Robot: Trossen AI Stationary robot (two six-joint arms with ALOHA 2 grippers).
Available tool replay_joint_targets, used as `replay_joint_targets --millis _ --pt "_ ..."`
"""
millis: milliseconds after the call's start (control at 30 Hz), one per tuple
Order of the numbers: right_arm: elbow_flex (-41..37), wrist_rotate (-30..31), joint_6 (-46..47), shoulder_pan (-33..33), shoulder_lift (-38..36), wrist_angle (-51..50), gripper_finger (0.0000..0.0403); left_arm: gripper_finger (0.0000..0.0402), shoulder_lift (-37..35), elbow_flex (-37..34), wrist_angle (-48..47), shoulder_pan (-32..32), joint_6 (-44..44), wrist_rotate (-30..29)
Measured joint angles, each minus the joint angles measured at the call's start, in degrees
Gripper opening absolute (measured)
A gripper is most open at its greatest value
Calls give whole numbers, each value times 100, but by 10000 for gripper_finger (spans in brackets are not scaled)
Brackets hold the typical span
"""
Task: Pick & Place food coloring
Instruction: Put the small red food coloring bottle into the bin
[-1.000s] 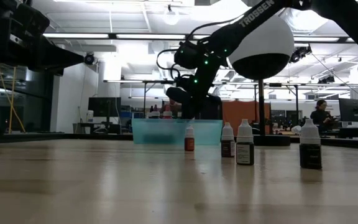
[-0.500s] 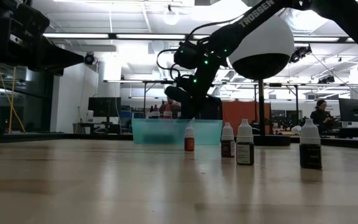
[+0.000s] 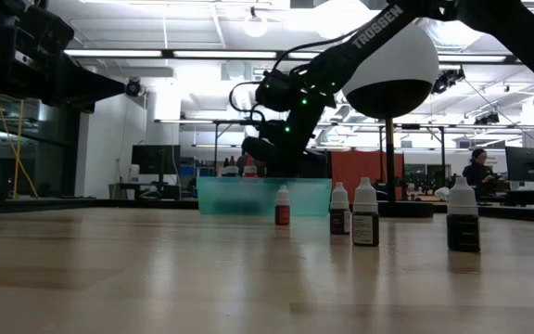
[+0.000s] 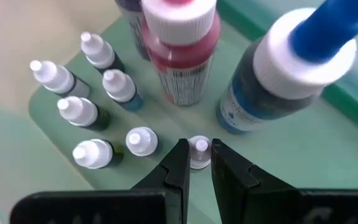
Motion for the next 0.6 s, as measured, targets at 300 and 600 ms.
replay_joint_targets --millis 300,600 --pt "11 -24 -33 0 115 59 50 0 0 0 0 1 0 -3" --pt "-7 -23 -56 -17 141 40 102 0 1 0 0 1 0 -5"
